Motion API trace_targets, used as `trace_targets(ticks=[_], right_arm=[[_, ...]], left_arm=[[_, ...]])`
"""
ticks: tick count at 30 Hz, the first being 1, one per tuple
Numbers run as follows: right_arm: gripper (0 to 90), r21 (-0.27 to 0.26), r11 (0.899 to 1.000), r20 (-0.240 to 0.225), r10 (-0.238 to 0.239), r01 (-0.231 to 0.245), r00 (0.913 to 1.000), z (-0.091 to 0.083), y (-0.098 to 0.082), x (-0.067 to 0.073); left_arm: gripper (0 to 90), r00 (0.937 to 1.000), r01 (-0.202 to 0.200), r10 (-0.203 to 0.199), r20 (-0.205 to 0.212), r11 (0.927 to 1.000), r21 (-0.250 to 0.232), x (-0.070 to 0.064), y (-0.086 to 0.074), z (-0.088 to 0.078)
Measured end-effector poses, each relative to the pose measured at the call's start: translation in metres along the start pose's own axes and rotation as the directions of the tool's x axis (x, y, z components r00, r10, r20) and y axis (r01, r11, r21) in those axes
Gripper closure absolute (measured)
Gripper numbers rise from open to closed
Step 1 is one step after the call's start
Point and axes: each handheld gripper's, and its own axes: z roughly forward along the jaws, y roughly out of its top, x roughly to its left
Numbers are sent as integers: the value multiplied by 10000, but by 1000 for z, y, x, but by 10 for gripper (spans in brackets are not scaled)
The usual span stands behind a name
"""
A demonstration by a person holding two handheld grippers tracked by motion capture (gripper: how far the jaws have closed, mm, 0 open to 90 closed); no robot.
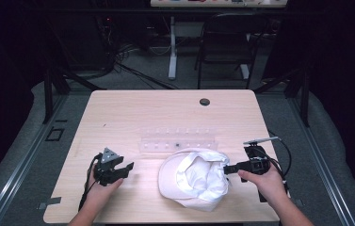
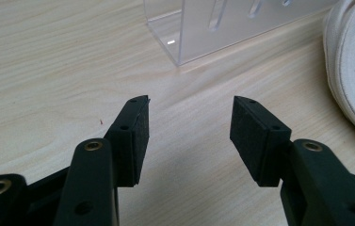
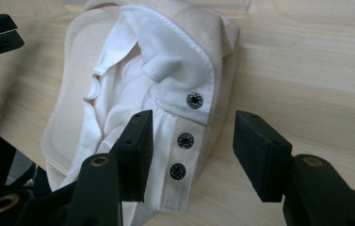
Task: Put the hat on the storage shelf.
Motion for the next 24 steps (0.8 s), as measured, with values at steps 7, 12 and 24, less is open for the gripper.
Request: trace_targets(ticks=[7, 12, 24], right_arm=[[448, 360, 9993, -313, -92, 103, 9995, 18, 0, 3], [445, 628, 9980, -526, 151, -118, 9985, 29, -2, 2], [465, 737, 9967, -1162, 416, -331, 9924, 20, 2, 8]], left_arm=[[474, 10000, -38, 38, 40, 10000, 60, -1, 0, 1], [474, 10000, -83, 82, 48, 9999, 89, -1, 0, 1], [471, 9999, -115, 115, 8, 9999, 84, -2, 0, 2]])
